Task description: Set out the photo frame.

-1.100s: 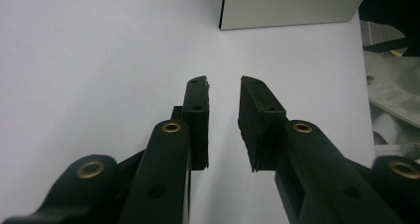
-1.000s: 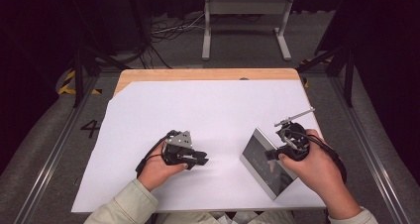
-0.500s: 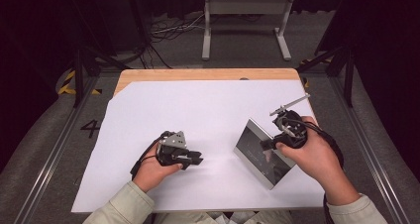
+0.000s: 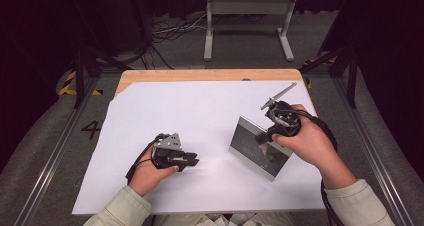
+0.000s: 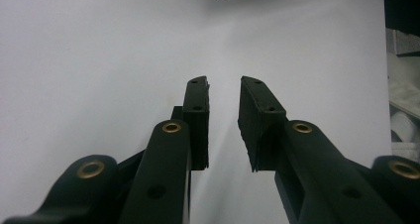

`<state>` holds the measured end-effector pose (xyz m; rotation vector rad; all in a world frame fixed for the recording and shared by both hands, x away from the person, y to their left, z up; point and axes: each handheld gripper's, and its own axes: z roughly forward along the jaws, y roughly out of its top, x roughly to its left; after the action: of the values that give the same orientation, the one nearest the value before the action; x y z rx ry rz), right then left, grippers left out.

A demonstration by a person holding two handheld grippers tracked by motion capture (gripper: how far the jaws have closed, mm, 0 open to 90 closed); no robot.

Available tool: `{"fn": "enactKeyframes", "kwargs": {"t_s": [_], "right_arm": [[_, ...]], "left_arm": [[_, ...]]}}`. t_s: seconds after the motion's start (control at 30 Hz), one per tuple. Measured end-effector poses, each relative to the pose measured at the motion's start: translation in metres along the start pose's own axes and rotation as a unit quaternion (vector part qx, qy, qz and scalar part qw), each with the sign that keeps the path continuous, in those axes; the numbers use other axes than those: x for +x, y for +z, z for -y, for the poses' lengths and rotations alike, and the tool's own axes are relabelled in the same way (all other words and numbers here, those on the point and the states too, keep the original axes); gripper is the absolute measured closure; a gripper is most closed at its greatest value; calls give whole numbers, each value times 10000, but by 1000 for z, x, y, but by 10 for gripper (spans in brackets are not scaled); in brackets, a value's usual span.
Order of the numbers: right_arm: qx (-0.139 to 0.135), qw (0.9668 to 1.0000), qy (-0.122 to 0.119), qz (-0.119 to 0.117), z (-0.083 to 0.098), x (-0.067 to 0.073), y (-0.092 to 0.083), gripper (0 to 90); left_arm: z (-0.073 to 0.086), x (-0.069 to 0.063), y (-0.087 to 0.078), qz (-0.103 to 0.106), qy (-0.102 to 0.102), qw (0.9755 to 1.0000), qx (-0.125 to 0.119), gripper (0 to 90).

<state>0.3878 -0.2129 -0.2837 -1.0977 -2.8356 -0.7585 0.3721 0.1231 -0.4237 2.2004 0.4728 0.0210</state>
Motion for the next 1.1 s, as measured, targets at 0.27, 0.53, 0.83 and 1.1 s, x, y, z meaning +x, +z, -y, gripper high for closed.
{"fn": "enactKeyframes", "kwargs": {"t_s": [0.27, 0.53, 0.83, 1.1], "right_arm": [[155, 9984, -533, -123, -12, -9, 4, 838], [130, 9946, -1012, -163, -20, -18, 7, 837], [151, 9861, -1639, -248, -35, -24, 9, 837], [177, 9781, -2026, -431, -45, -29, 16, 838]], "left_arm": [[1, 2, -1, -13, -20, 10000, -14, 744], [3, 5, -6, -61, -58, 10000, -47, 744], [5, 6, -8, -96, -73, 9999, -71, 744], [9, 6, -12, -158, -142, 9997, -75, 744]]}}
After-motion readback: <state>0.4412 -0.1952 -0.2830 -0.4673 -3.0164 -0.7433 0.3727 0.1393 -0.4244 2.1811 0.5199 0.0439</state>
